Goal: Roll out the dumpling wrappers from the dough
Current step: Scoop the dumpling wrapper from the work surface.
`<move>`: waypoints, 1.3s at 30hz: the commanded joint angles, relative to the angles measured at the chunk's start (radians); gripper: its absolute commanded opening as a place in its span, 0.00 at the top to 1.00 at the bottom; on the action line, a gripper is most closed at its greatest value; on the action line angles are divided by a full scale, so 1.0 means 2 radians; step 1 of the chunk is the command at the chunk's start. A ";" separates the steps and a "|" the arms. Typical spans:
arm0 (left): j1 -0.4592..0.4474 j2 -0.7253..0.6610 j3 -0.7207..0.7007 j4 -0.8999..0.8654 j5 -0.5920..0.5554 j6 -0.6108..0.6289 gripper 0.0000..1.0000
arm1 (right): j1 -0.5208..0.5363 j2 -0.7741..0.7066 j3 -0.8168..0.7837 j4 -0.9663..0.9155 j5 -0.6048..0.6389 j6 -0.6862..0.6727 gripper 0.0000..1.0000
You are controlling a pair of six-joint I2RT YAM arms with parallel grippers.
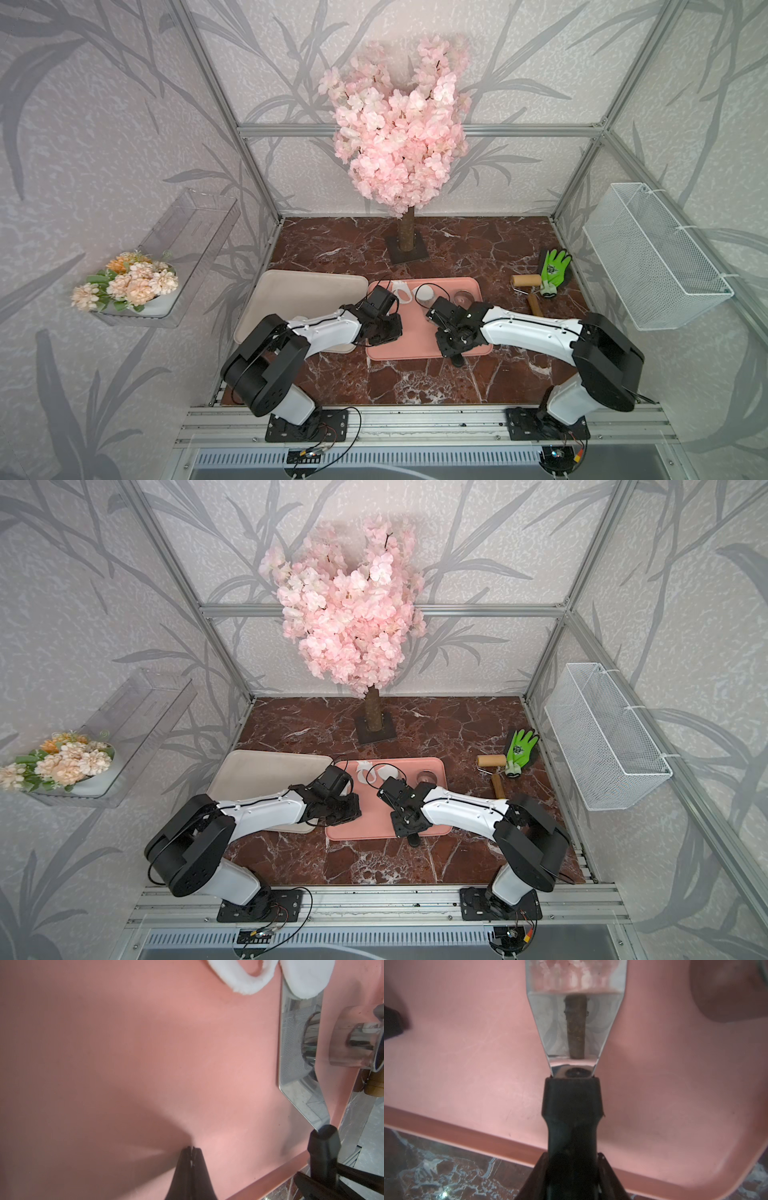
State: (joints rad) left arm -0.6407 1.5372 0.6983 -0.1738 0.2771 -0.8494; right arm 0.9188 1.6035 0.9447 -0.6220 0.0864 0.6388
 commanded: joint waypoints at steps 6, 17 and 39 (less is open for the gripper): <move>-0.002 -0.001 -0.015 -0.036 -0.018 -0.003 1.00 | -0.002 0.025 -0.011 0.063 0.021 0.002 1.00; -0.003 -0.002 -0.015 -0.039 -0.018 -0.004 1.00 | -0.018 -0.007 -0.074 0.121 0.029 0.029 1.00; -0.002 -0.028 0.003 -0.045 -0.031 -0.004 1.00 | 0.006 -0.120 -0.143 0.202 0.088 -0.014 1.00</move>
State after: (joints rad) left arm -0.6415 1.5066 0.6910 -0.2188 0.2485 -0.8574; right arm 0.9020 1.4082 0.6659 -0.2783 0.2138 0.6338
